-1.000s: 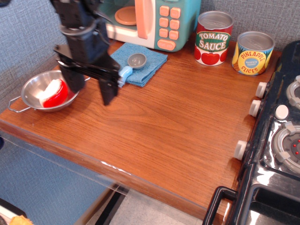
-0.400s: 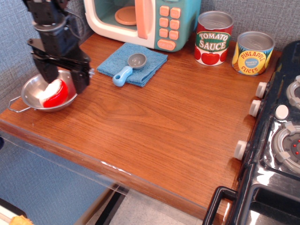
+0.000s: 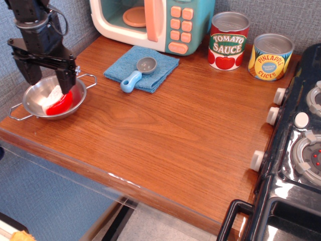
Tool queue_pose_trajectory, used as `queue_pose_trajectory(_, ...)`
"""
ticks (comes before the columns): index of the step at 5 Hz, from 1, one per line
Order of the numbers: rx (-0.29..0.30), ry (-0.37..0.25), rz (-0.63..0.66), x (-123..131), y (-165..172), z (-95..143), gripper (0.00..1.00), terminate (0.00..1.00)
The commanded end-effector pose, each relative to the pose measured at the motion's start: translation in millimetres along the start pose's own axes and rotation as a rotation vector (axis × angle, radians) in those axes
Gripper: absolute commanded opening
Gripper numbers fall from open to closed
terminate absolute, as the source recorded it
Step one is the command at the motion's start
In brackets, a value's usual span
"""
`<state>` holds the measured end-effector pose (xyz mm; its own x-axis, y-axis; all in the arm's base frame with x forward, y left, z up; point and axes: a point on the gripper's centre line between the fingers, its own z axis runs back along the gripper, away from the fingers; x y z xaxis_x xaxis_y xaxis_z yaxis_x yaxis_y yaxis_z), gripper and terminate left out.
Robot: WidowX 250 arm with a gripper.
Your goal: Place the brush in front of the canned tomatoes.
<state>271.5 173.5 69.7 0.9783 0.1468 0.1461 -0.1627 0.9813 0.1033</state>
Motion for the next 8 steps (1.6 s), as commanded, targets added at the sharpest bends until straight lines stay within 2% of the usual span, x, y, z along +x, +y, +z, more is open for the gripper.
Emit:
queue_pose_trajectory(1, 0.058, 0.011, 0.008, 5, 8, -13, 1.0, 0.0)
queue_pose_trajectory(2, 0.069, 0.038, 0.01, 6, 6, -26, 1.0, 0.0)
queue_pose_trajectory(4, 0.073, 0.049, 0.036, 8, 11, -36, 1.0, 0.0)
queue_pose_trajectory(5, 0.067, 0.051, 0.061, 7, 14, -37, 0.0, 0.0)
queue_pose_trajectory(7, 0.069, 0.001, 0.07, 7, 16, -17, 0.0, 0.0)
queue_pose_trajectory(8, 0.106, -0.114, 0.112, 5, 11, 29, 0.0, 0.0)
